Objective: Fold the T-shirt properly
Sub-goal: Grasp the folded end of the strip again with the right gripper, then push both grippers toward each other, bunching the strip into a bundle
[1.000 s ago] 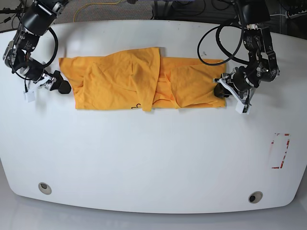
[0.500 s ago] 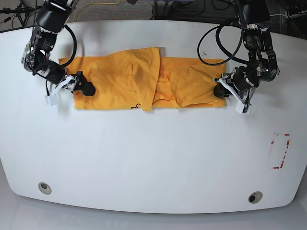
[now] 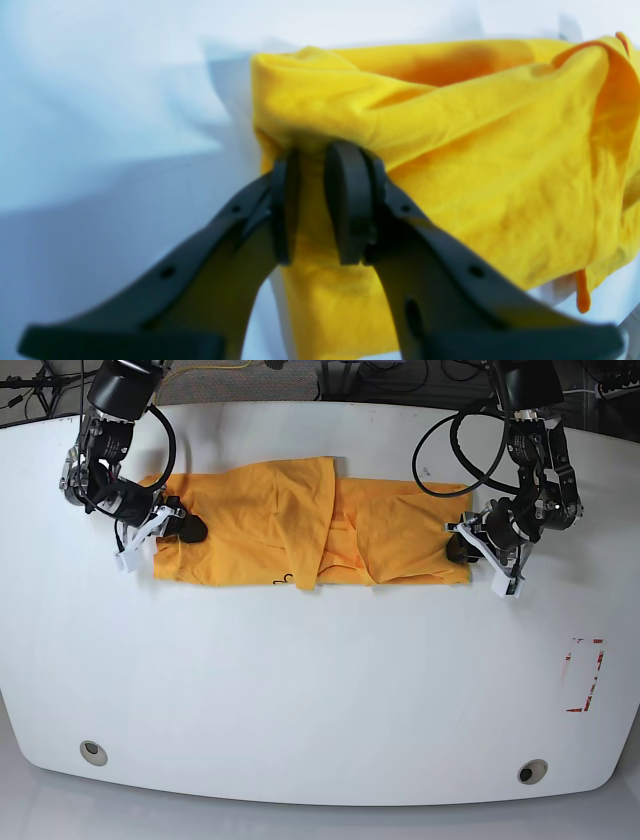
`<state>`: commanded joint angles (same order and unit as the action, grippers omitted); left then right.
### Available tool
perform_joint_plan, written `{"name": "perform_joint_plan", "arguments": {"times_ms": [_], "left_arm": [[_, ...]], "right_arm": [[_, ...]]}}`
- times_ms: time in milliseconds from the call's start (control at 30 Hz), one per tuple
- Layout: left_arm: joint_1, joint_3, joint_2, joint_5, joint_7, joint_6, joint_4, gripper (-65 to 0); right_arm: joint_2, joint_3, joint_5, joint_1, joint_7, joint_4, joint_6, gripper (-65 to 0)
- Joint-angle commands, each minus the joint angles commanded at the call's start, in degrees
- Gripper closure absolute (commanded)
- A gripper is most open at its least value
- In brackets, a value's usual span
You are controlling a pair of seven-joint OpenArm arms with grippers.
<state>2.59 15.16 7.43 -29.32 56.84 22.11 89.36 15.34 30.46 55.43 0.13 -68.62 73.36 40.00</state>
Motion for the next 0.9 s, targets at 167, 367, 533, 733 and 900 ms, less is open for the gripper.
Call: {"name": "perform_joint_plan", "arguments": {"times_ms": [167, 367, 533, 733, 900], "left_arm": [[-0.2, -3.1, -0.1, 0.0, 1.4, 0.0, 0.0, -10.7], [-0.5, -5.3, -0.4, 0.0, 1.4, -3.3, -0.2, -10.7], [-1.8, -6.2, -1.4, -0.1, 1.3, -9.8, -0.5, -10.7], [-4.1, -8.7, -4.0, -0.1, 1.3, -11.1, -4.4, -10.7], [-5.8, -11.3, -5.6, -0.1, 1.1, -11.2, -7.6, -10.7]], "right_arm": [[0.5, 0.0, 0.1, -0.4, 0.0, 6.7, 0.00, -2.9], [0.8, -0.9, 0.0, -0.6, 0.0, 16.4, -3.38, -2.9], [1.1, -5.0, 0.0, -0.1, 0.0, 24.6, -8.22, -2.9], [-0.4, -11.9, 0.0, 1.2, 0.1, 32.4, -12.44, -2.9], [-3.5, -17.8, -0.7, 2.3, 0.2, 35.0, -13.14, -2.9]]}}
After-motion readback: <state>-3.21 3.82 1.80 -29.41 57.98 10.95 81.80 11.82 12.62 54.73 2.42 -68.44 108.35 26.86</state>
